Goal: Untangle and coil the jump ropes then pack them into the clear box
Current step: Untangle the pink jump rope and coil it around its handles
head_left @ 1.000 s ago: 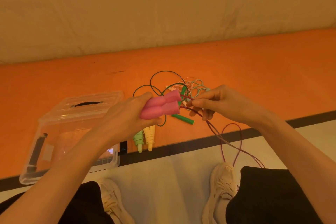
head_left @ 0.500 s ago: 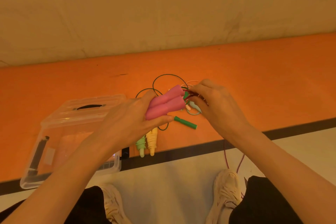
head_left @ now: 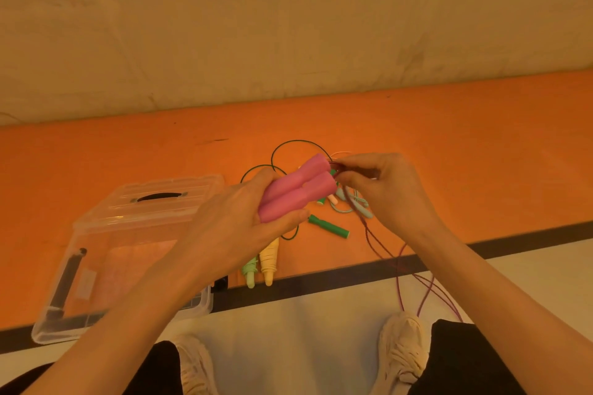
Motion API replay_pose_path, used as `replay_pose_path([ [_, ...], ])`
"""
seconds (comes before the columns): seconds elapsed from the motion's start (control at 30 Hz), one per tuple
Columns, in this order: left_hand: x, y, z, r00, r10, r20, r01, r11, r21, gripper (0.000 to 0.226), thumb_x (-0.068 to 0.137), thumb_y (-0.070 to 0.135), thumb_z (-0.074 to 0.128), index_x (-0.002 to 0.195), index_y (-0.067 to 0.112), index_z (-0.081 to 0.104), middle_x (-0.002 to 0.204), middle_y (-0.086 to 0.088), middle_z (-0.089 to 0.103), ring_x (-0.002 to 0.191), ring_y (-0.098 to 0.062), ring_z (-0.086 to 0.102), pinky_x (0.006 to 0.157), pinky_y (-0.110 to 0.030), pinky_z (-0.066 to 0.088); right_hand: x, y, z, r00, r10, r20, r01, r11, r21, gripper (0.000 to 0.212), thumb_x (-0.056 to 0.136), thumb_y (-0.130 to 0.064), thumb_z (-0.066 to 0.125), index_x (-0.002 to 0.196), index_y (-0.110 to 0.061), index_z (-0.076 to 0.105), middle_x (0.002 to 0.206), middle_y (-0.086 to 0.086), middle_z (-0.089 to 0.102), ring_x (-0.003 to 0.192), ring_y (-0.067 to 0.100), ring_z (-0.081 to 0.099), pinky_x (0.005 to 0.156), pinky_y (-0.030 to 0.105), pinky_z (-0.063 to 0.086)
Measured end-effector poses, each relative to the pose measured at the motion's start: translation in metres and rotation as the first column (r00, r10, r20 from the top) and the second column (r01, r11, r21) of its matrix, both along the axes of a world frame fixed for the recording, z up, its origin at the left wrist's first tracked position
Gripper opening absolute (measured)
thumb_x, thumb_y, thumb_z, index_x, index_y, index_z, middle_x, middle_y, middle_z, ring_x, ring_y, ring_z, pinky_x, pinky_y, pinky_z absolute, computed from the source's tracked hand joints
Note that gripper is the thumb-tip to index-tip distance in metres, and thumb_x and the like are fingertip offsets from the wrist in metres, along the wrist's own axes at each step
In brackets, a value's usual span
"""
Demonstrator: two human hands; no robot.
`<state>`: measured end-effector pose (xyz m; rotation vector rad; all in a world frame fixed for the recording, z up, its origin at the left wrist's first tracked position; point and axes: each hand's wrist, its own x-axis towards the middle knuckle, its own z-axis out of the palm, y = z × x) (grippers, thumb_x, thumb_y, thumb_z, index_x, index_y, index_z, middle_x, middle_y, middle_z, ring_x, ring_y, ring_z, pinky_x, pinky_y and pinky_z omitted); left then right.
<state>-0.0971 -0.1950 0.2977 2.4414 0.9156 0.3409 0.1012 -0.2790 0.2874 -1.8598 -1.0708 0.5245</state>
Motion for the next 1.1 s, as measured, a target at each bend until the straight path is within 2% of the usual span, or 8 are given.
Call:
replay_pose_path([
  [0.07,0.003,-0.003,-0.002,1.0,0.015,-0.003,-0.015,1.0,-0.017,0.052,0.071,0.078,0.043,0.097,0.033,0.048,0.075,0.011,0.056,0.068,-0.004,0.052,0.058,-0.03,0.04,-0.002,0.001,0.002,0.989,-0.012,-0.148,0.017,1.0,0.027,0.018,0.085,-0.002,0.065,0.096,-0.012,0.076,0.098,0.01,0.073,0.085,0.019,0.068,0.082,0.036,0.056],
  [0.2,0.008,-0.008,0.0,0.999,0.019,0.04,-0.016,0.998,-0.065,0.056,0.069,0.078,0.037,0.095,0.031,0.049,0.072,0.011,0.054,0.07,-0.001,0.051,0.053,-0.021,0.032,-0.01,0.001,0.01,0.841,-0.008,-0.541,0.077,0.991,0.106,0.02,0.088,0.008,0.057,0.097,-0.005,0.07,0.091,0.017,0.069,0.068,0.014,0.066,0.067,0.022,0.059],
  [0.37,0.014,-0.016,-0.001,0.99,0.007,0.143,0.044,0.938,-0.345,0.044,0.076,0.066,0.049,0.103,0.032,0.056,0.075,0.026,0.056,0.065,-0.002,0.051,0.058,-0.024,0.038,-0.012,-0.001,0.008,0.7,-0.014,-0.714,0.114,0.989,0.093,0.019,0.09,0.005,0.056,0.101,-0.003,0.069,0.086,0.009,0.07,0.073,0.016,0.068,0.061,0.021,0.057],
  [0.47,0.014,-0.022,-0.007,0.994,-0.003,0.106,0.039,0.94,-0.338,0.046,0.077,0.069,0.048,0.104,0.032,0.054,0.073,0.006,0.057,0.073,-0.01,0.051,0.067,-0.031,0.041,-0.013,0.0,0.006,0.641,-0.029,-0.767,0.133,0.988,0.074,0.017,0.089,0.004,0.056,0.094,-0.006,0.069,0.082,0.003,0.07,0.065,0.006,0.068,0.056,0.018,0.054],
  [0.6,0.015,-0.017,-0.01,0.992,0.002,0.128,0.047,0.923,-0.381,0.045,0.081,0.07,0.053,0.101,0.03,0.055,0.077,0.004,0.061,0.067,-0.011,0.053,0.064,-0.034,0.043,-0.014,-0.001,0.014,0.736,-0.013,-0.677,0.096,0.992,0.086,0.019,0.09,0.004,0.056,0.098,-0.007,0.069,0.085,0.008,0.068,0.063,0.005,0.066,0.056,0.018,0.055],
  [0.77,0.016,-0.012,-0.007,0.993,-0.001,0.121,0.05,0.915,-0.399,0.051,0.076,0.076,0.051,0.098,0.031,0.054,0.064,0.015,0.05,0.056,-0.002,0.044,0.059,-0.027,0.037,-0.01,-0.006,0.027,0.949,-0.004,-0.314,0.047,0.99,0.13,0.03,0.09,0.011,0.052,0.09,-0.012,0.071,0.086,0.014,0.072,0.067,0.012,0.068,0.067,0.027,0.06],
  [0.9,0.018,-0.011,-0.004,0.995,-0.01,0.096,0.04,0.945,-0.325,0.05,0.078,0.076,0.047,0.098,0.031,0.052,0.068,0.009,0.052,0.056,-0.004,0.046,0.057,-0.028,0.038,-0.007,-0.007,0.023,0.991,-0.027,-0.133,0.043,0.992,0.117,0.034,0.09,0.009,0.051,0.083,-0.017,0.072,0.088,0.018,0.073,0.079,0.026,0.07,0.073,0.042,0.057],
  [1.1,0.019,-0.012,-0.004,0.999,-0.017,0.043,0.03,0.946,-0.322,0.053,0.071,0.075,0.042,0.093,0.028,0.051,0.065,0.009,0.05,0.052,-0.004,0.045,0.055,-0.028,0.036,-0.002,-0.009,0.021,0.996,-0.039,0.083,0.031,0.995,0.099,0.031,0.087,0.008,0.053,0.091,-0.013,0.075,0.081,0.003,0.071,0.074,0.013,0.069,0.074,0.038,0.057],
])
